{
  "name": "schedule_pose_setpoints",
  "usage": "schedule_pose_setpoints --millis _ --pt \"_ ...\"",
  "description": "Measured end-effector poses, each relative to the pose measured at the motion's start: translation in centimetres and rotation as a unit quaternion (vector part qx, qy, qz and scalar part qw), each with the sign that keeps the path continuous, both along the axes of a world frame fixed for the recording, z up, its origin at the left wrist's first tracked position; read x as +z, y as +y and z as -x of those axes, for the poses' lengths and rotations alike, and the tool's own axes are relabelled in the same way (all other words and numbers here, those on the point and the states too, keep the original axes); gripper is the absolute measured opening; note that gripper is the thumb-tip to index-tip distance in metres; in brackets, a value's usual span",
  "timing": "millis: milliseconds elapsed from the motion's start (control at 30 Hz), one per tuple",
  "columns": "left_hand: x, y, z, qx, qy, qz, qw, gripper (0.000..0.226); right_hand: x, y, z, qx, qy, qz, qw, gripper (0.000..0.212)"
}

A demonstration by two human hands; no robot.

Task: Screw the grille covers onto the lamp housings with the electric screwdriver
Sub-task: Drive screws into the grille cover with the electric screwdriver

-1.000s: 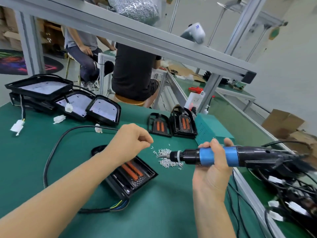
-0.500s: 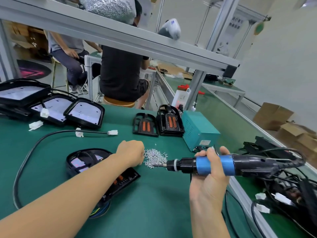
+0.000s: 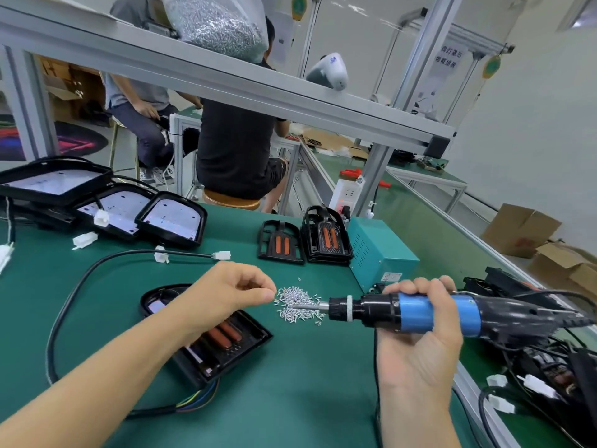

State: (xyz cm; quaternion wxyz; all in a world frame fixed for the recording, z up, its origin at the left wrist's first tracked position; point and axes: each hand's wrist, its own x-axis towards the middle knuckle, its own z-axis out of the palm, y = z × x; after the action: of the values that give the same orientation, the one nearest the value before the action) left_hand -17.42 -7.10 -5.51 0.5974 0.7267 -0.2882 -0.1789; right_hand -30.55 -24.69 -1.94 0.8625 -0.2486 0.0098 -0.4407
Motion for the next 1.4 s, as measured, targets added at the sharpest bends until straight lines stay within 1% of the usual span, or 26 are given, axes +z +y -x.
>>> schedule_pose_setpoints --millis 133,200,267,333,633,767,833,967,1033,1133,1167,1267,1400 --pt "-0.1 2.7 2.6 0.031 0.070 0.096 0.992 0.014 1.2 1.5 0.0 0.044 -0.028 0.016 0.998 0.033" --pt "0.0 3.6 3.5 0.046 0.096 0.134 0.985 0.010 1.7 2.5 -0.3 0.064 -0.037 0.020 0.997 0.037" --pt "0.2 4.3 4.0 0.051 0.104 0.159 0.980 0.003 2.0 3.4 -0.6 0.073 -0.037 0.034 0.996 0.038" --pt "0.4 4.9 4.4 0.058 0.096 0.175 0.978 0.009 2.2 4.3 -0.9 0.078 -0.034 0.049 0.995 0.038" --pt "0.6 6.5 4.7 0.069 0.070 0.185 0.978 0.013 2.5 6.4 -1.6 0.100 -0.016 0.054 0.993 0.045" --pt "0.5 6.9 4.6 0.075 0.062 0.176 0.980 0.004 2.6 6.8 -1.8 0.099 -0.008 0.061 0.993 0.047" --pt "0.3 7.2 4.5 0.076 0.058 0.168 0.981 0.010 2.6 6.9 -2.0 0.101 -0.008 0.063 0.993 0.046" --pt "0.3 8.0 4.5 0.066 0.049 0.156 0.984 0.003 2.3 7.2 -2.4 0.115 -0.007 0.069 0.991 0.047" --pt "-0.2 8.5 4.0 0.095 0.017 0.121 0.988 0.009 1.8 7.3 -2.6 0.120 0.003 0.078 0.990 0.048" --pt "-1.4 9.1 3.4 0.159 -0.091 -0.027 0.983 0.013 0.5 7.6 -2.8 0.109 0.047 0.120 0.986 0.037" --pt "-1.8 9.1 3.4 0.160 -0.117 -0.066 0.978 0.013 -0.1 7.8 -2.8 0.101 0.063 0.136 0.984 0.034" --pt "-2.9 9.1 3.9 0.148 -0.177 -0.126 0.965 0.014 -1.6 8.1 -3.0 0.100 0.095 0.178 0.974 0.032" --pt "-2.6 9.3 4.2 0.137 -0.274 -0.202 0.930 0.011 -2.4 8.4 -3.1 0.104 0.110 0.228 0.962 0.035"
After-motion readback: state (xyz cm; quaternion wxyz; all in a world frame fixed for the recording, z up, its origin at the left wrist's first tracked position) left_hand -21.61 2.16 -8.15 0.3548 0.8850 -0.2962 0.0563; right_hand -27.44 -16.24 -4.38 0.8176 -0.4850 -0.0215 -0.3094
